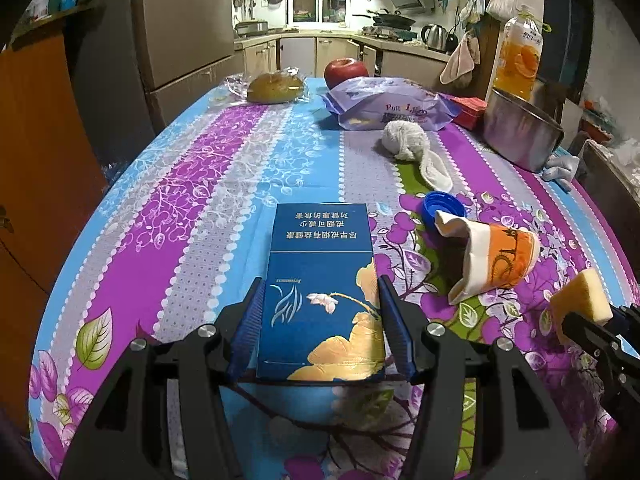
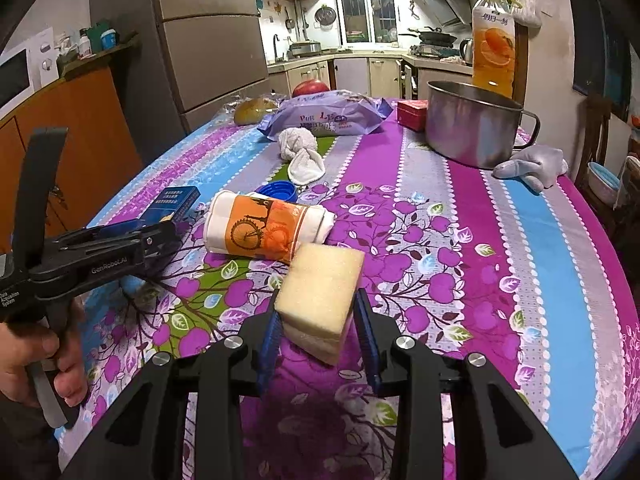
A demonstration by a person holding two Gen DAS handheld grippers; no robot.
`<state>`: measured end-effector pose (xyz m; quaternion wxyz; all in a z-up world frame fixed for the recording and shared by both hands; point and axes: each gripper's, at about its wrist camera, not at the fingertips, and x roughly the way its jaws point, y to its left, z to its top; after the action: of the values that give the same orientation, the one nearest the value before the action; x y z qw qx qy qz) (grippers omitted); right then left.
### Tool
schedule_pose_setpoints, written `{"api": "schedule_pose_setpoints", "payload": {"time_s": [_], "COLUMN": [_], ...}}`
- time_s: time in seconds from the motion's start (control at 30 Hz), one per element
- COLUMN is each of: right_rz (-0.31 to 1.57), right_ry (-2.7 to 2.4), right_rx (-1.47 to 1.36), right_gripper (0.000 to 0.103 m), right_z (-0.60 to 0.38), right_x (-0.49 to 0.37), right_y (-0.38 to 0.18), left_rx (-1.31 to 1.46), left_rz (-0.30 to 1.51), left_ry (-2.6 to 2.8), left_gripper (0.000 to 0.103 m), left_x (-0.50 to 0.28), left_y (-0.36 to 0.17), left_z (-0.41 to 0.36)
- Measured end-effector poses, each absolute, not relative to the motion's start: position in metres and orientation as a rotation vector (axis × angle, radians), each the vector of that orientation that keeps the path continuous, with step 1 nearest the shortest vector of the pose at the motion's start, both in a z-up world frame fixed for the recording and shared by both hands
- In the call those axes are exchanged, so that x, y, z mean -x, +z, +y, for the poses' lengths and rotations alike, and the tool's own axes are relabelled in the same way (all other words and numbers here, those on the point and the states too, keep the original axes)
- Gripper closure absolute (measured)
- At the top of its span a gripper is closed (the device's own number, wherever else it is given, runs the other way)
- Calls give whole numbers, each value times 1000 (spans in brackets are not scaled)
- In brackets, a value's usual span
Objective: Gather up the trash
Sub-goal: 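Lift the blue box and yellow sponge off the table with both tools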
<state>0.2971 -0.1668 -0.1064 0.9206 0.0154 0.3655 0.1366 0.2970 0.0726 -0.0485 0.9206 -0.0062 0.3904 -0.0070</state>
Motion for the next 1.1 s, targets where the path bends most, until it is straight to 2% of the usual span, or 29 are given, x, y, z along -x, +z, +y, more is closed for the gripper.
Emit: {"api": "schedule_pose_setpoints", "payload": {"time_s": [1.1], "right_rz": [656], "right_ry": [280], "right_rx": [-15], "right_gripper": [67], "right_z": [-178], "right_x": [-247], "right_y": [-83], "left_rx": [56], "left_rz": [647], "left_ry": [-164], "left_gripper": [50], "left_x": [-230], "left_y": [-8], "left_z": [42]}}
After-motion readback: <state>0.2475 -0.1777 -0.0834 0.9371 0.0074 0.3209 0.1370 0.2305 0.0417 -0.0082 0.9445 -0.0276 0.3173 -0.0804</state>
